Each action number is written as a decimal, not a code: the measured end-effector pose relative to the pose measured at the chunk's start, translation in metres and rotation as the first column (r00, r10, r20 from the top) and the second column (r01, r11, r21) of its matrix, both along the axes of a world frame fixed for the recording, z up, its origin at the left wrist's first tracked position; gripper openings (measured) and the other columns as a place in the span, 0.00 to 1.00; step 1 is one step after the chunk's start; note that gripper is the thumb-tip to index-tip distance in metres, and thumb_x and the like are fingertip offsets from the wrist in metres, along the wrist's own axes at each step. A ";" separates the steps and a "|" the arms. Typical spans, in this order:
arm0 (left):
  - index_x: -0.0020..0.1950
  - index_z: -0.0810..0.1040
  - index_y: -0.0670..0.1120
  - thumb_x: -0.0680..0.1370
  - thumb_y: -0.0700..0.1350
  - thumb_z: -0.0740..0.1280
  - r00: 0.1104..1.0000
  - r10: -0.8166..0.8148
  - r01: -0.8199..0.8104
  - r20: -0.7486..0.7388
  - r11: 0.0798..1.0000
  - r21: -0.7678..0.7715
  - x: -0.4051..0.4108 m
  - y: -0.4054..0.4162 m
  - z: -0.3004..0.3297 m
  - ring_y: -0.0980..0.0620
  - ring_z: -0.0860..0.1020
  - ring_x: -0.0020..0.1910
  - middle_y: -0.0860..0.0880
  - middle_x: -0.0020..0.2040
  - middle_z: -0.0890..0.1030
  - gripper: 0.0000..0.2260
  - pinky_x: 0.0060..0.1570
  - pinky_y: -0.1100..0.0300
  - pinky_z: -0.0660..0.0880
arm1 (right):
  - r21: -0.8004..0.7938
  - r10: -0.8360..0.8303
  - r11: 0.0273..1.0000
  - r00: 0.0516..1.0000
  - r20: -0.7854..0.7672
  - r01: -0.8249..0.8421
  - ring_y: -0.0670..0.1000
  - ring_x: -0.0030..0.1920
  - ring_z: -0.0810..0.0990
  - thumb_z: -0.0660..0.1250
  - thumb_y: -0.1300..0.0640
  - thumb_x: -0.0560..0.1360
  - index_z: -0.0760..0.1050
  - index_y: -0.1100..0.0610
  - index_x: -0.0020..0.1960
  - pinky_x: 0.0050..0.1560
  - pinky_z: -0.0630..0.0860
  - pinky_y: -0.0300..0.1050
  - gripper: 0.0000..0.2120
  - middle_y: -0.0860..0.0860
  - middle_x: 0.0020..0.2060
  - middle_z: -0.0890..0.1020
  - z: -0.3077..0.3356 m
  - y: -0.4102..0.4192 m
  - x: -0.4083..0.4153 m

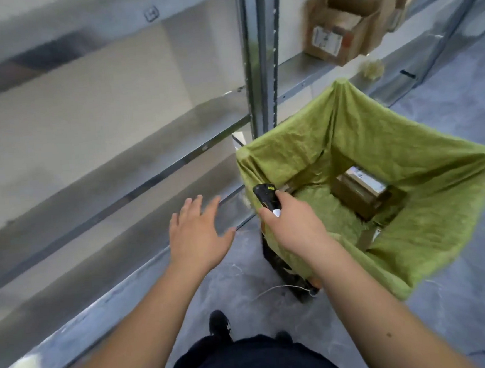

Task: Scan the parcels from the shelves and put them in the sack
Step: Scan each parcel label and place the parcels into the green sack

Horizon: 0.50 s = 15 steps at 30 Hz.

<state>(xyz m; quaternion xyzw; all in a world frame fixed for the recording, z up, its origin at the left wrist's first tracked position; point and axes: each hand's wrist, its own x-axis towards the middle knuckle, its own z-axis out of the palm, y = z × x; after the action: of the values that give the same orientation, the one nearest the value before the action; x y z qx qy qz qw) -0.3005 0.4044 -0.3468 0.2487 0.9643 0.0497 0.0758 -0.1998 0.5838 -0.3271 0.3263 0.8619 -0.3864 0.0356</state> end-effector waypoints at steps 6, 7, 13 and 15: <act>0.84 0.59 0.58 0.78 0.69 0.64 0.972 0.227 -0.224 -0.052 0.973 0.062 -0.007 -0.097 0.023 0.45 0.55 0.84 0.46 0.84 0.60 0.37 0.80 0.43 0.55 | 0.072 0.236 0.970 0.970 -0.063 -0.231 0.56 0.47 0.75 0.62 0.37 0.80 0.72 0.48 0.68 0.47 0.72 0.50 0.22 0.54 0.53 0.80 0.022 -0.080 -0.046; 0.84 0.59 0.58 0.78 0.69 0.64 0.965 0.252 -0.247 -0.069 0.967 0.068 -0.007 -0.114 0.028 0.45 0.55 0.83 0.45 0.84 0.60 0.37 0.80 0.43 0.56 | 0.082 0.273 0.960 0.960 -0.062 -0.268 0.56 0.49 0.77 0.62 0.36 0.80 0.71 0.48 0.69 0.49 0.75 0.51 0.23 0.54 0.53 0.79 0.027 -0.094 -0.052; 0.85 0.52 0.61 0.76 0.75 0.56 0.932 0.339 -0.321 -0.129 0.937 0.142 -0.004 -0.220 0.069 0.45 0.50 0.84 0.46 0.85 0.56 0.40 0.80 0.44 0.53 | 0.280 0.462 0.858 0.885 -0.053 -0.431 0.63 0.55 0.78 0.60 0.35 0.80 0.63 0.46 0.76 0.53 0.75 0.53 0.28 0.58 0.56 0.76 0.064 -0.194 -0.080; 0.85 0.51 0.62 0.76 0.75 0.56 0.922 0.351 -0.326 -0.167 0.932 0.160 -0.007 -0.255 0.091 0.45 0.49 0.85 0.46 0.85 0.55 0.40 0.80 0.45 0.53 | 0.348 0.530 0.805 0.846 -0.059 -0.480 0.62 0.54 0.77 0.59 0.35 0.81 0.64 0.47 0.76 0.52 0.74 0.53 0.28 0.56 0.52 0.76 0.084 -0.228 -0.088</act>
<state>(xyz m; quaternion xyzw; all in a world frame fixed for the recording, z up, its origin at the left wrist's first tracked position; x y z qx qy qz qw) -0.3076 0.1494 -0.2556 0.0862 0.9903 0.0999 -0.0436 -0.2880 0.3555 -0.2436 0.0555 0.9686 -0.2416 0.0176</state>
